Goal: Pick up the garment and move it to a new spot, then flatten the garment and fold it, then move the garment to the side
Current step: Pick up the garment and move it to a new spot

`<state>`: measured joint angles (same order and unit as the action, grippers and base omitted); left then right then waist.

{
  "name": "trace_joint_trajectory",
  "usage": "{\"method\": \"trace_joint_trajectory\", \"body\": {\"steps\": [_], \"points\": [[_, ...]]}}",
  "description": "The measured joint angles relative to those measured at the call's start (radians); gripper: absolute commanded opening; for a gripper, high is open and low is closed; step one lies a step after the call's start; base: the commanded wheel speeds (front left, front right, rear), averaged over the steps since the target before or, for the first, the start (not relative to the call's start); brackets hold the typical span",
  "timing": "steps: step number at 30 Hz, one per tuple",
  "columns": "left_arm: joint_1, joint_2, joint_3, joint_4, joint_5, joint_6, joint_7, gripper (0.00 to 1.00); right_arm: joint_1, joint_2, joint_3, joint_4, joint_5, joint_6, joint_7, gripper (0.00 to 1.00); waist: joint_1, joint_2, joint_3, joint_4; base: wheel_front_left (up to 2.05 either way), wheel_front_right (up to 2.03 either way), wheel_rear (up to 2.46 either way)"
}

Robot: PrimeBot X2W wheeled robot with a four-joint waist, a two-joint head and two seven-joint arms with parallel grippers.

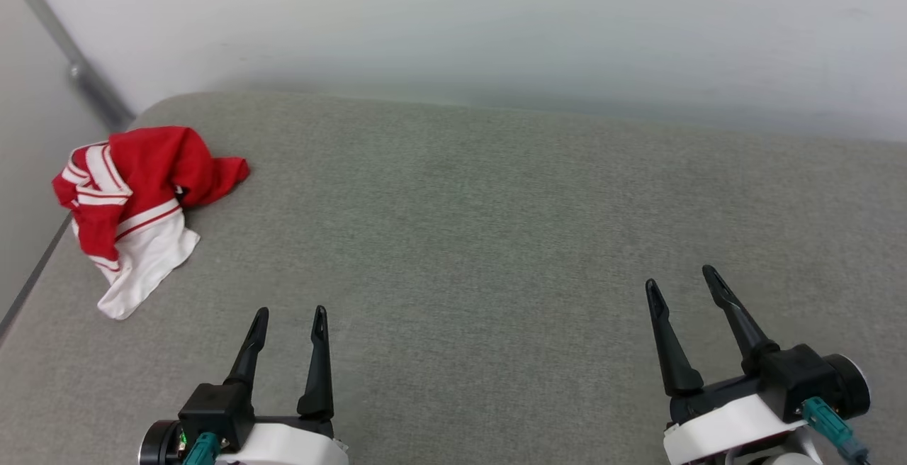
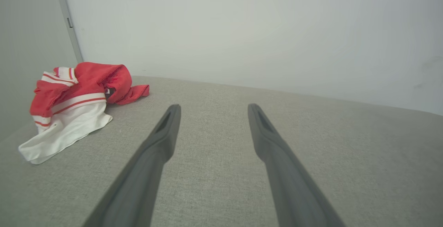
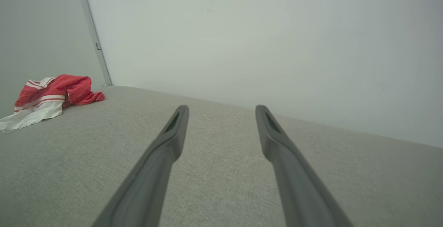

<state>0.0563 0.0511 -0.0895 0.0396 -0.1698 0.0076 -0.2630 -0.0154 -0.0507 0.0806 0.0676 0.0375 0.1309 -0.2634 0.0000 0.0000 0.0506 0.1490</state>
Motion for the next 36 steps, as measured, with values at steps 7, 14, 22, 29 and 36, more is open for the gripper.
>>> {"method": "trace_joint_trajectory", "body": {"steps": [7, 14, 22, 29, 36], "points": [[0.002, 0.000, 0.007, -0.008, 0.007, 0.001, 0.000, 1.00, 0.000, 0.000, 0.020, 0.008, -0.002, 0.000, 0.000, 1.00, 0.0000, 0.0000, 0.002, 0.103, 0.00, 0.00, 0.00], [0.009, 0.000, 0.006, -0.012, 0.009, -0.001, 0.000, 1.00, 0.001, 0.000, 0.034, 0.012, -0.003, 0.000, 0.000, 1.00, 0.0000, 0.0000, -0.002, 0.203, 0.00, 0.00, 0.00], [0.021, 0.000, 0.013, -0.019, 0.014, -0.003, 0.000, 1.00, 0.003, 0.000, 0.045, 0.015, -0.003, 0.000, 0.000, 1.00, 0.0000, 0.0000, -0.007, 0.292, 0.00, 0.00, 0.00], [0.027, 0.000, 0.014, -0.020, 0.013, -0.003, 0.000, 1.00, 0.004, 0.000, 0.043, 0.016, -0.002, 0.000, 0.000, 1.00, 0.0000, 0.0000, -0.010, 0.321, 0.00, 0.00, 0.00], [0.028, 0.000, 0.024, -0.028, -0.015, 0.002, 0.000, 1.00, 0.005, 0.000, 0.048, 0.018, -0.002, 0.000, 0.000, 1.00, 0.0000, 0.0000, -0.011, 0.318, 0.00, 0.00, 0.00]]}}
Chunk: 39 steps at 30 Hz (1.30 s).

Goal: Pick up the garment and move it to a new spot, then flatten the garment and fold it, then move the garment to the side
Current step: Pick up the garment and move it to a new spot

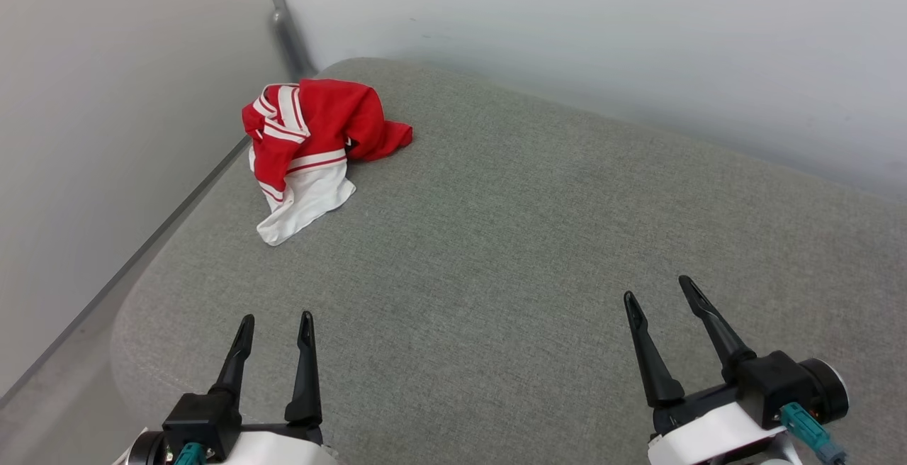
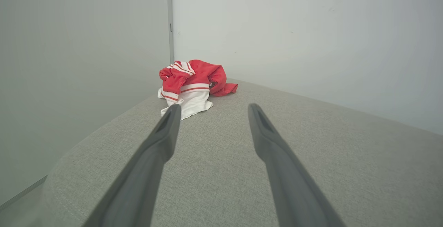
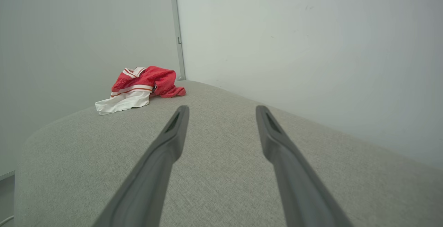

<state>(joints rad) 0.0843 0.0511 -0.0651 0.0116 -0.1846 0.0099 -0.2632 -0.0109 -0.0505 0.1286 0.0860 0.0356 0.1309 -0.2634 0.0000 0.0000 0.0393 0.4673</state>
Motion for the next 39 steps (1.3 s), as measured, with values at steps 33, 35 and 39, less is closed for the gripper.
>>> {"method": "trace_joint_trajectory", "body": {"steps": [33, 35, 39], "points": [[-0.640, 0.398, 0.151, 0.505, -0.184, -0.138, 0.365, 1.00, -0.131, -0.093, 0.037, -0.164, -0.117, 0.000, 0.000, 1.00, 0.0003, 0.0000, 0.372, -0.188, 0.00, 0.00, 0.00], [-0.705, 0.452, 0.134, 0.510, -0.247, -0.138, 0.470, 1.00, -0.137, -0.097, 0.033, -0.181, -0.122, 0.000, 0.000, 1.00, 0.0003, 0.0000, 0.406, -0.206, 0.00, 0.00, 0.00], [-0.784, 0.576, 0.085, 0.516, -0.347, -0.141, 0.659, 1.00, -0.153, -0.101, 0.032, -0.202, -0.125, 0.000, 0.000, 1.00, 0.0003, 0.0000, 0.470, -0.244, 0.00, 0.00, 0.00]]}}
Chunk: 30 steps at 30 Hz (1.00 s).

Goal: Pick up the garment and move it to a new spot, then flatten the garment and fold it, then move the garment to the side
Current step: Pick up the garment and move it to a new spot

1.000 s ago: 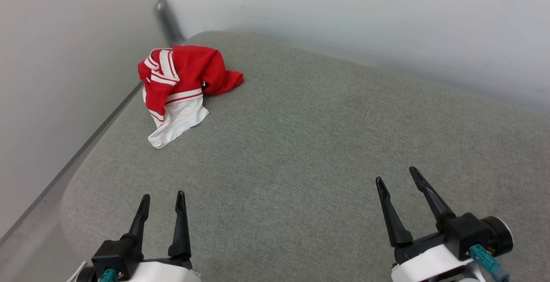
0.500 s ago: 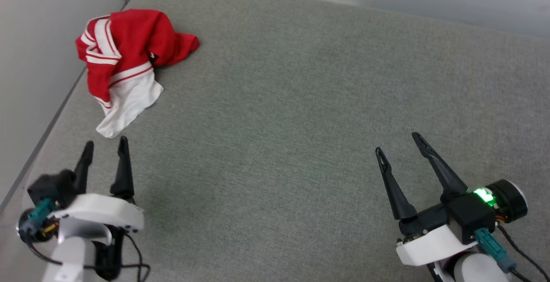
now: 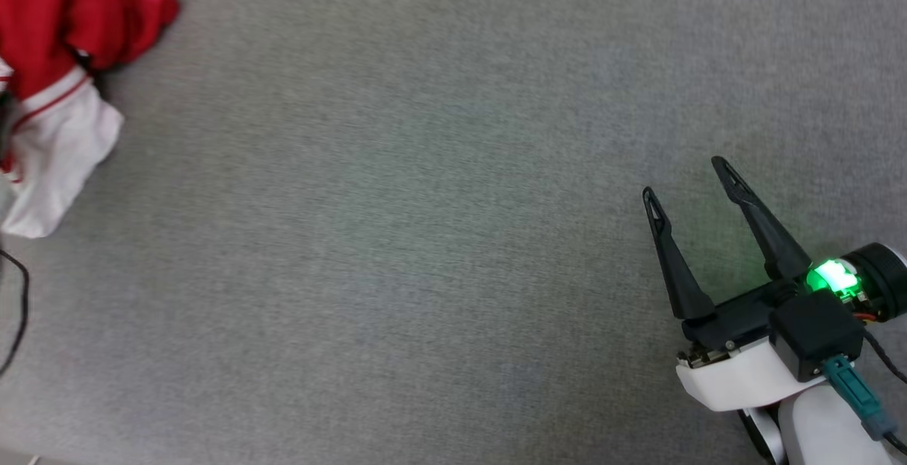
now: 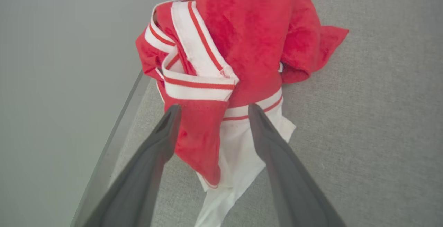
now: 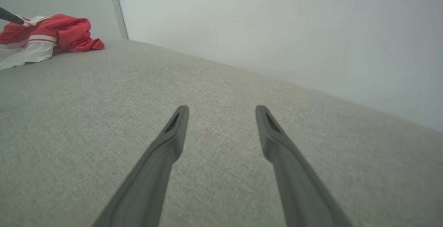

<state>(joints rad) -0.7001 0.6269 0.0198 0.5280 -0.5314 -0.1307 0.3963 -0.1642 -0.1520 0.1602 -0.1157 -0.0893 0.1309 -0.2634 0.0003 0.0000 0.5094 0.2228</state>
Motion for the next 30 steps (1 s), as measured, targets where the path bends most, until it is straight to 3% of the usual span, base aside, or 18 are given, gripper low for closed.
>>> {"method": "trace_joint_trajectory", "body": {"steps": [7, 16, 17, 18, 21, 30], "points": [[-0.084, 0.133, -0.034, 0.002, -0.156, 0.000, 0.243, 1.00, -0.020, -0.001, 0.013, -0.017, 0.000, 0.000, 0.000, 1.00, 0.0000, 0.0000, 0.099, -0.063, 0.00, 0.00, 0.00], [-0.107, 0.186, -0.027, 0.044, -0.279, 0.002, 0.401, 1.00, -0.040, -0.003, 0.020, -0.044, -0.005, 0.000, -0.002, 1.00, -0.0002, 0.0000, 0.184, -0.136, 0.00, 0.00, 0.00], [-0.109, 0.191, -0.030, 0.046, -0.289, 0.002, 0.416, 0.85, -0.040, -0.003, 0.020, -0.046, -0.007, 0.000, -0.002, 1.00, -0.0002, 0.0000, 0.189, -0.141, 0.00, 0.00, 0.00], [-0.110, 0.192, -0.032, 0.048, -0.301, 0.002, 0.430, 0.00, -0.040, -0.003, 0.020, -0.046, -0.007, 0.000, -0.002, 1.00, -0.0003, 0.0000, 0.193, -0.144, 0.00, 0.00, 0.00], [-0.112, 0.189, -0.038, 0.047, -0.324, 0.003, 0.444, 0.00, -0.040, -0.001, 0.017, -0.043, -0.009, 0.000, -0.003, 1.00, -0.0003, 0.0000, 0.190, -0.146, 0.00, 0.00, 0.00], [-0.072, 0.172, -0.086, 0.036, -0.340, 0.002, 0.345, 0.00, -0.035, 0.005, 0.019, 0.006, -0.015, 0.000, 0.000, 1.00, -0.0003, 0.0000, 0.104, -0.139, 0.00, 0.00, 0.00]]}}
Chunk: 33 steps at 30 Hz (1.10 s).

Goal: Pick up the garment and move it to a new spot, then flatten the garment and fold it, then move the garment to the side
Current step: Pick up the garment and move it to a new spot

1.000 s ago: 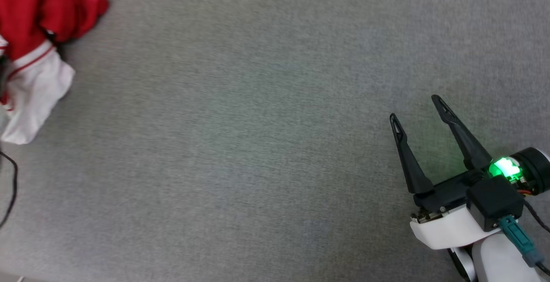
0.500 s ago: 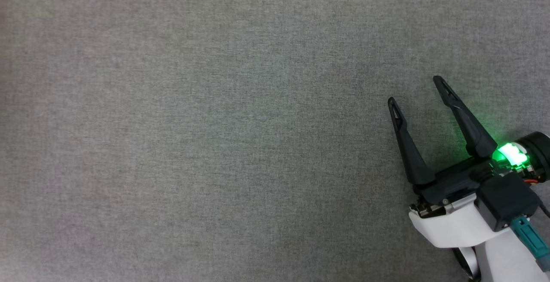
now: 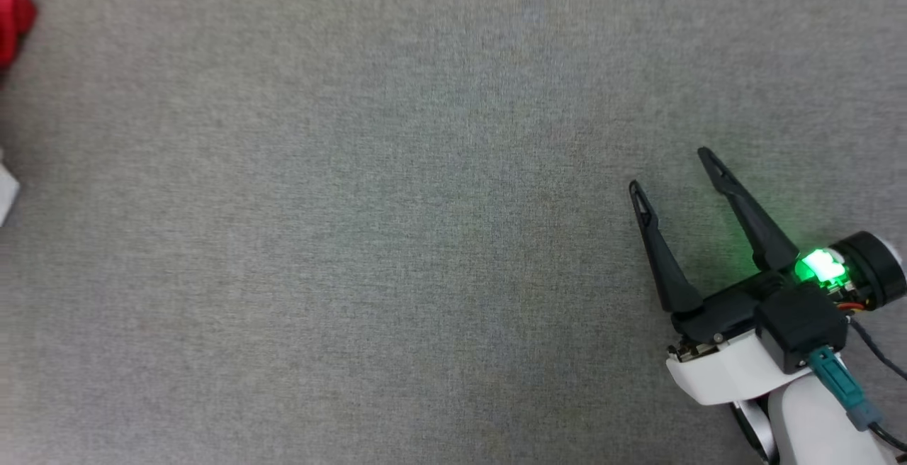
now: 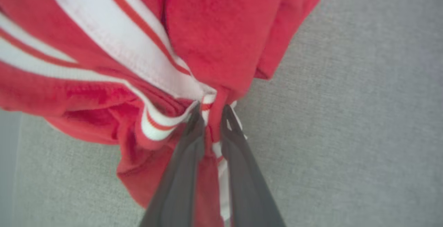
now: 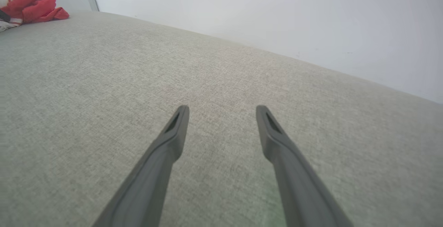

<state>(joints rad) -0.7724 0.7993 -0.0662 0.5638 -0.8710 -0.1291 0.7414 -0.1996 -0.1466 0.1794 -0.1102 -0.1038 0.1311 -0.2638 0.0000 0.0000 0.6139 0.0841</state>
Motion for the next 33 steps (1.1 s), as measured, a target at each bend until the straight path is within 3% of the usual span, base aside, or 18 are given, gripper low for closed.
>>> {"method": "trace_joint_trajectory", "body": {"steps": [5, 11, 17, 23, 33], "points": [[0.004, -0.005, -0.013, -0.049, -0.037, 0.000, -0.095, 0.00, 0.016, 0.016, 0.000, 0.032, 0.008, 0.000, 0.000, 1.00, 0.0000, 0.0000, -0.090, 0.003, 0.00, 0.00, 0.00], [0.022, 0.037, -0.137, -0.246, -0.072, 0.000, -0.205, 0.00, 0.048, 0.046, -0.007, 0.081, 0.018, 0.000, 0.000, 1.00, -0.0001, 0.0000, -0.218, 0.000, 0.00, 0.00, 0.00], [0.029, 0.028, -0.261, -0.385, -0.081, 0.000, -0.275, 0.00, 0.073, 0.072, -0.004, 0.112, 0.026, 0.000, 0.000, 1.00, -0.0001, 0.0000, -0.333, -0.011, 0.00, 0.00, 0.00], [-0.018, -0.082, -0.347, -0.472, -0.018, 0.006, -0.360, 0.00, 0.083, 0.086, -0.027, 0.119, 0.036, 0.000, 0.000, 1.00, -0.0002, 0.0000, -0.412, -0.044, 0.00, 0.00, 0.00], [-0.005, -0.366, -0.535, -0.573, 0.104, 0.100, -0.452, 0.00, 0.097, 0.092, -0.126, 0.095, 0.036, 0.000, 0.000, 1.00, -0.0002, 0.0000, -0.461, -0.133, 0.00, 0.00, 0.00]]}}
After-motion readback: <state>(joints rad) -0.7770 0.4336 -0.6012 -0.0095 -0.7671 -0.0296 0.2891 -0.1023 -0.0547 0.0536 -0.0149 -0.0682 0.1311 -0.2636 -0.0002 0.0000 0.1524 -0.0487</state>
